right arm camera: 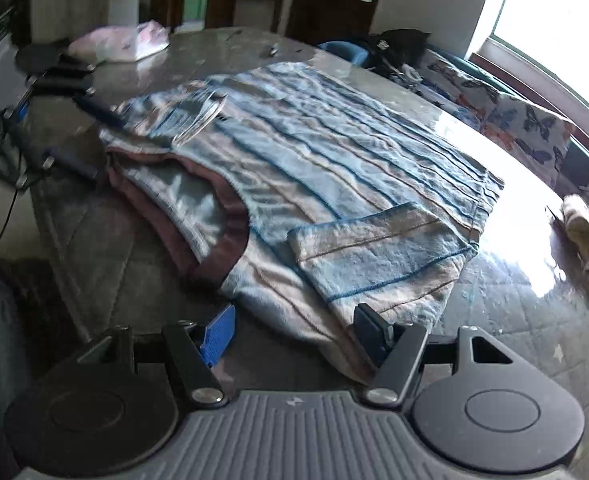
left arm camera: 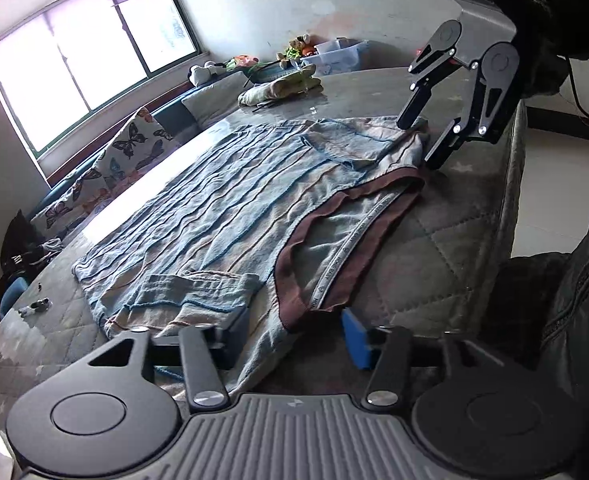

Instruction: Fold towel

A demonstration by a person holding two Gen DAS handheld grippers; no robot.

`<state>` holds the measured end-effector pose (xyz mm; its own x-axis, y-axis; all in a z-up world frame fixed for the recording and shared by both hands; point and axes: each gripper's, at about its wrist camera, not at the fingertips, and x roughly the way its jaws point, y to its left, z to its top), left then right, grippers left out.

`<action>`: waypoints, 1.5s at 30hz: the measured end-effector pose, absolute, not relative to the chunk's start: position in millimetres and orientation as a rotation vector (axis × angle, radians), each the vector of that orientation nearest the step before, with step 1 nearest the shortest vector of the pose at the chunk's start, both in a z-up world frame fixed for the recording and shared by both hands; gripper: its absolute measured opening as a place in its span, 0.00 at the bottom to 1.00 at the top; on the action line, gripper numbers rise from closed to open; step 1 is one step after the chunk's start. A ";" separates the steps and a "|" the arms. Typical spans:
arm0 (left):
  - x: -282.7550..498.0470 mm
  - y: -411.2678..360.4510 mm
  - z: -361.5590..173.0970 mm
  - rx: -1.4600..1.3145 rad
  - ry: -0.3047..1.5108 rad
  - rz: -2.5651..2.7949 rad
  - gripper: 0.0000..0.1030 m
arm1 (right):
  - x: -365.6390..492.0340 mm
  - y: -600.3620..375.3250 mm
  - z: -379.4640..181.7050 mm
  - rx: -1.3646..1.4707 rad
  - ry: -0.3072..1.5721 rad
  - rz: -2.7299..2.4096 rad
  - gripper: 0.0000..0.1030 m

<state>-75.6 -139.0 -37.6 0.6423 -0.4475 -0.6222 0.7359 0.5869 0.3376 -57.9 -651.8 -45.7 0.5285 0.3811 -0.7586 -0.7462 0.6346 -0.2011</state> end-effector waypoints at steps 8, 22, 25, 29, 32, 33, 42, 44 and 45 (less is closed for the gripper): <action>-68.7 -138.5 -27.6 0.543 0.498 -0.719 0.07 | -57.8 -649.0 -48.2 -0.604 0.692 0.720 0.62; -9.5 -129.7 -2.6 0.366 0.547 -0.653 0.07 | -43.8 -639.3 -52.5 -0.584 0.654 0.730 0.44; -8.1 -127.0 -5.4 0.359 0.576 -0.655 0.10 | -28.3 -637.9 -50.4 -0.489 0.699 0.725 0.15; -27.4 -120.8 -9.5 0.386 0.574 -0.651 0.15 | -12.4 -640.7 -42.4 -0.372 0.747 0.730 0.07; -44.1 -116.8 -14.3 0.412 0.568 -0.633 0.36 | -2.3 -643.1 -33.0 -0.294 0.764 0.726 0.06; -49.4 -115.2 -16.0 0.418 0.565 -0.626 0.46 | 0.4 -643.5 -29.9 -0.274 0.768 0.726 0.06; -61.1 -116.7 -34.5 0.552 0.529 -0.549 0.50 | 14.7 -637.4 -5.3 -0.237 0.737 0.721 0.06; -58.0 -118.2 -40.8 0.599 0.532 -0.533 0.44 | 14.5 -636.3 -3.6 -0.240 0.728 0.719 0.05; -57.2 -118.5 -42.6 0.616 0.524 -0.526 0.29 | 13.8 -636.1 -3.6 -0.243 0.724 0.715 0.05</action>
